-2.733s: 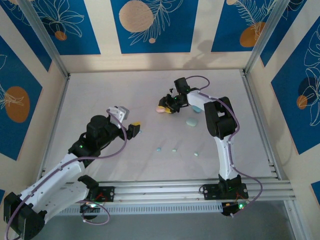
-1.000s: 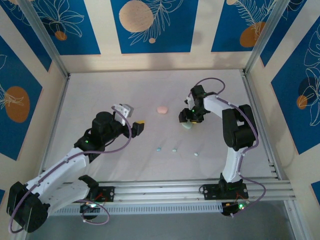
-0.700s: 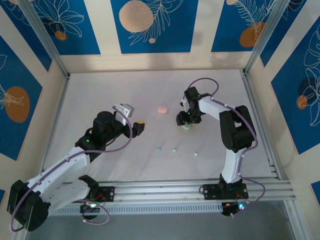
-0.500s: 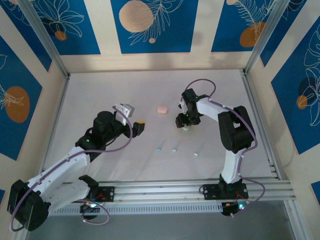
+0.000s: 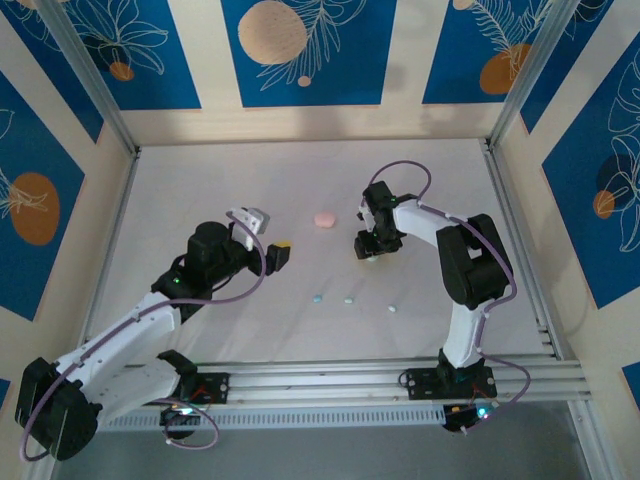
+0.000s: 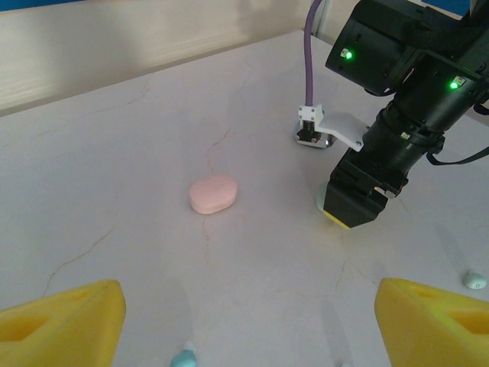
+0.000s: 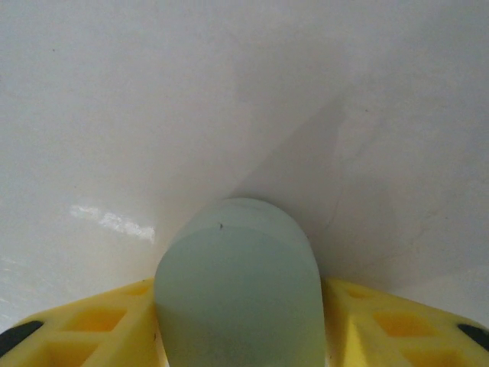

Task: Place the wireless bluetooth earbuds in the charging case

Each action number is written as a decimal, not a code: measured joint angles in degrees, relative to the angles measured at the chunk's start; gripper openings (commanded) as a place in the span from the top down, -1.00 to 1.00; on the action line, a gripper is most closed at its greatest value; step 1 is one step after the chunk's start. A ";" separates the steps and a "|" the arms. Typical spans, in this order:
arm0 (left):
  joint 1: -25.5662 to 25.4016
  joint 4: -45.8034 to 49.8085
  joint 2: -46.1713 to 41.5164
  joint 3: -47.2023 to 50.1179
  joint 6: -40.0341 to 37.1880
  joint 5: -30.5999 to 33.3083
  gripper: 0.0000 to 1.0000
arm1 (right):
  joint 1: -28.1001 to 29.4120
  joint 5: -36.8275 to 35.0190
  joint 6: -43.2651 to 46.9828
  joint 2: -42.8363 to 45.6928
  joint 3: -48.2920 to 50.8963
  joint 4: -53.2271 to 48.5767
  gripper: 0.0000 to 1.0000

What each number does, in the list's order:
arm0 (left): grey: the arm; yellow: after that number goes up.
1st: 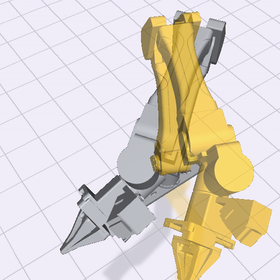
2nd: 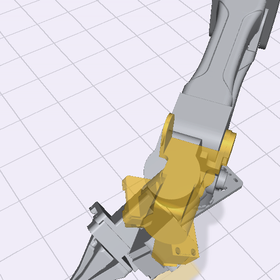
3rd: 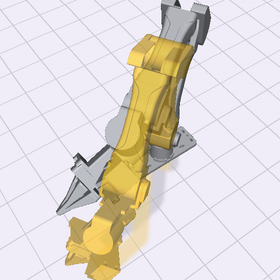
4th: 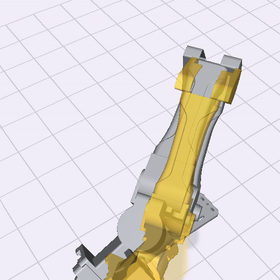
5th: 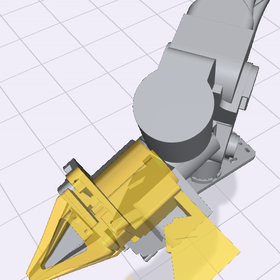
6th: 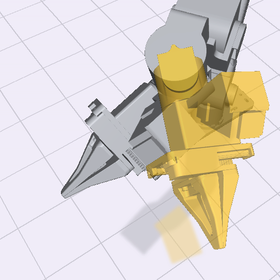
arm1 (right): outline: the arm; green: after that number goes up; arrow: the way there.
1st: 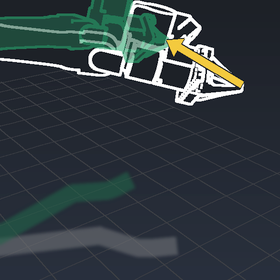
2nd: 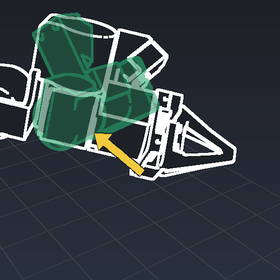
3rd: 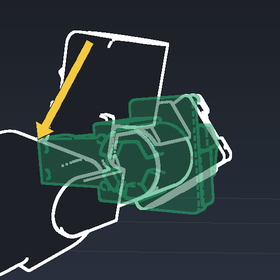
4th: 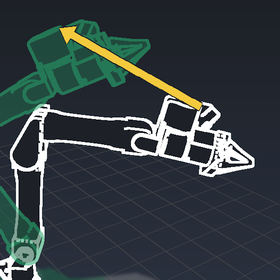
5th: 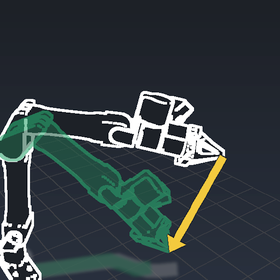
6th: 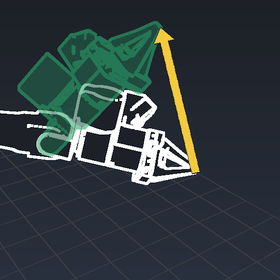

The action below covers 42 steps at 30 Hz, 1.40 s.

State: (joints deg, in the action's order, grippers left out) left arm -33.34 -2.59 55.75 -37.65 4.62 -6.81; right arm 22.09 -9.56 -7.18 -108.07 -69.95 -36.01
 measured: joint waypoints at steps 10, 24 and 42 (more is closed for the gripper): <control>0.00 -0.07 0.52 -0.55 1.57 -0.17 -0.65 | 0.85 -0.04 2.67 1.86 1.79 4.37 0.29; 0.55 0.46 8.72 -10.99 23.12 -9.75 -0.50 | 12.13 12.63 21.16 40.57 19.08 28.02 0.39; -2.73 0.72 15.41 -18.29 27.76 -21.42 -0.27 | 15.82 17.22 31.19 41.24 20.31 35.45 0.37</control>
State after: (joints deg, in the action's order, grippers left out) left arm -36.07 -1.87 71.16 -55.94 32.38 -28.23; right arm 37.91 7.66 24.01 -66.83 -49.65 -0.56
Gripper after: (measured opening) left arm 0.661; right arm 0.405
